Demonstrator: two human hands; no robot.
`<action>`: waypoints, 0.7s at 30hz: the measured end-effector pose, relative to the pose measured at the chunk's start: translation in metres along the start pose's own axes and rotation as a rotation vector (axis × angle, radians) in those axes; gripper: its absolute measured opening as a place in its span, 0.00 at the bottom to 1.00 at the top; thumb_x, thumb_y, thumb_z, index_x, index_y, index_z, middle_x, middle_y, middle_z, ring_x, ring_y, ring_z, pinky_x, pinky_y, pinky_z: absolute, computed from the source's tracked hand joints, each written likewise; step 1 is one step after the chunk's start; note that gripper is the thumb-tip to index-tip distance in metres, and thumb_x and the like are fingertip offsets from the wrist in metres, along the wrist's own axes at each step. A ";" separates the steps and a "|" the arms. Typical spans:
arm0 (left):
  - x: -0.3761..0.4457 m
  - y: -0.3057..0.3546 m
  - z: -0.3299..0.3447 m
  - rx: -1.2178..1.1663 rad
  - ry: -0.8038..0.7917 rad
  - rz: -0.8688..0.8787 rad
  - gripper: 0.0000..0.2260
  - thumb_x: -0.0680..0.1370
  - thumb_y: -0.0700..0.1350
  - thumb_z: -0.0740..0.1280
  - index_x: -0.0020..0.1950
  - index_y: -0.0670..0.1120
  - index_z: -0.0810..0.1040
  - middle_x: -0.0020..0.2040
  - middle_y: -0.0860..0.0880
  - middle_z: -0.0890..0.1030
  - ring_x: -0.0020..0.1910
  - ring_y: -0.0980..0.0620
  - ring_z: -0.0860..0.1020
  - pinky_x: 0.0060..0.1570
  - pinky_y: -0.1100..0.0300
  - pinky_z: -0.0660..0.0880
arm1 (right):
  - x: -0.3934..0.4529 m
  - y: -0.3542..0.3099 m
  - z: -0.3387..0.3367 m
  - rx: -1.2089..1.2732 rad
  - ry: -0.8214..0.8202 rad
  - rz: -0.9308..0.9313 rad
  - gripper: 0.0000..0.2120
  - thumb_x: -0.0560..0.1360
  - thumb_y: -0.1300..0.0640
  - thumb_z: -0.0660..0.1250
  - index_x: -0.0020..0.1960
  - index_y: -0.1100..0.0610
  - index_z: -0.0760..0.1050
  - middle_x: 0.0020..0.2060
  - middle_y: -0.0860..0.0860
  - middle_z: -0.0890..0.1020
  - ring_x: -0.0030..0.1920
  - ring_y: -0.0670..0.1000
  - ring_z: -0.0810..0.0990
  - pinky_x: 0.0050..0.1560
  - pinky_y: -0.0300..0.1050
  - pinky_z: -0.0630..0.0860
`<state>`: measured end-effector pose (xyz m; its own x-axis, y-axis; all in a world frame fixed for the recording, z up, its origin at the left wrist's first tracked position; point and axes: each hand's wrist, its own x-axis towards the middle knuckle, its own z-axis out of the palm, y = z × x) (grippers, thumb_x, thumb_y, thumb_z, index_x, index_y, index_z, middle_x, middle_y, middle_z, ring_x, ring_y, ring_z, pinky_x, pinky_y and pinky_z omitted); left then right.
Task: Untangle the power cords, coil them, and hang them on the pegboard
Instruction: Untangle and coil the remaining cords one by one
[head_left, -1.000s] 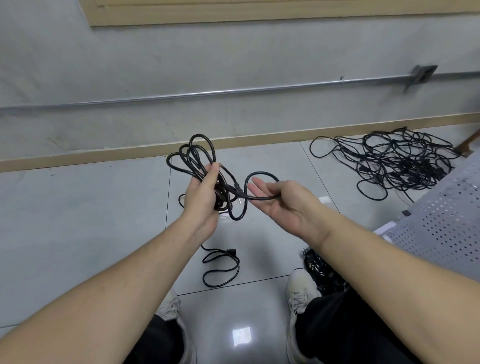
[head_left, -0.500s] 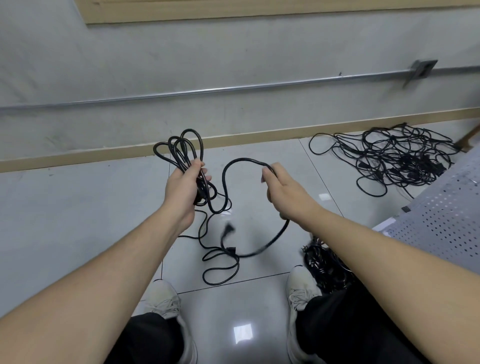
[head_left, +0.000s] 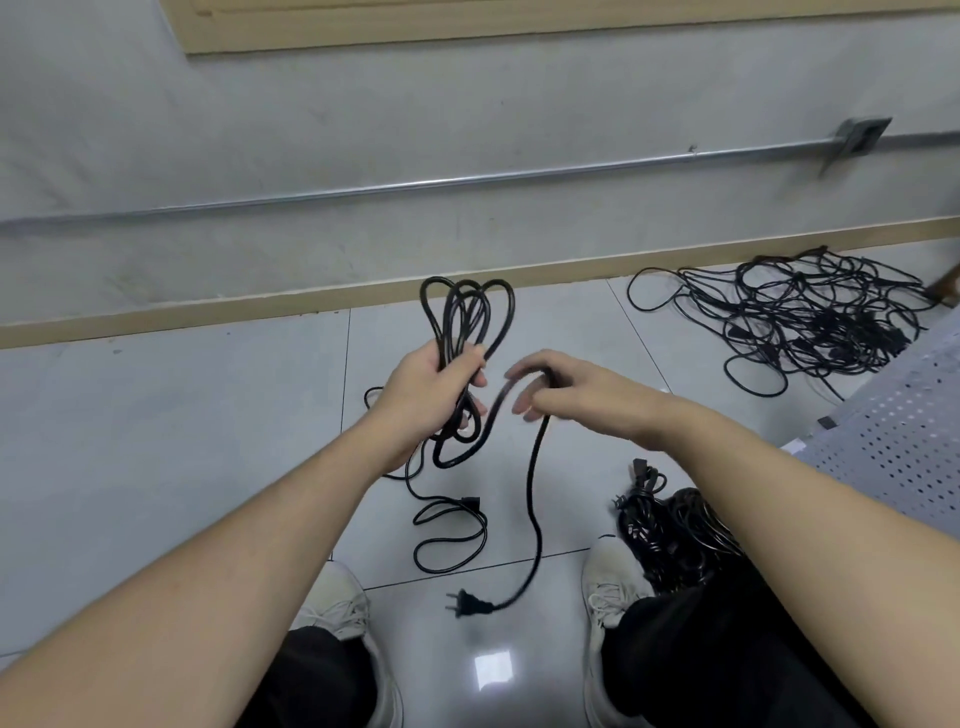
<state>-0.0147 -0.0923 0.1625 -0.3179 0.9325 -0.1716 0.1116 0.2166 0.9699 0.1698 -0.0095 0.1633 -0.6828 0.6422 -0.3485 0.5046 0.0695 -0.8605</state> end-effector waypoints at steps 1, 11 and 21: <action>-0.001 0.001 0.001 0.043 -0.009 0.006 0.08 0.84 0.46 0.64 0.47 0.45 0.76 0.39 0.48 0.79 0.29 0.54 0.79 0.32 0.58 0.73 | -0.003 -0.002 -0.004 0.004 -0.020 0.011 0.24 0.70 0.44 0.64 0.66 0.42 0.73 0.57 0.44 0.84 0.61 0.45 0.80 0.59 0.45 0.70; -0.013 0.003 0.026 0.142 -0.083 0.030 0.09 0.79 0.42 0.71 0.41 0.45 0.74 0.33 0.49 0.77 0.27 0.54 0.79 0.29 0.66 0.71 | 0.008 -0.017 0.015 0.512 0.299 -0.083 0.04 0.79 0.57 0.69 0.46 0.54 0.76 0.44 0.51 0.84 0.46 0.48 0.82 0.54 0.49 0.80; -0.025 0.005 0.030 -0.160 -0.204 -0.044 0.10 0.77 0.31 0.71 0.46 0.43 0.72 0.43 0.47 0.82 0.31 0.51 0.79 0.30 0.57 0.73 | 0.011 -0.020 0.013 0.360 0.422 -0.213 0.04 0.82 0.54 0.65 0.53 0.55 0.73 0.44 0.52 0.81 0.43 0.51 0.80 0.52 0.57 0.80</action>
<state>0.0224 -0.1057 0.1668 -0.1210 0.9656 -0.2301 -0.0537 0.2251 0.9728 0.1458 -0.0137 0.1721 -0.4429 0.8957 -0.0402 0.1188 0.0142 -0.9928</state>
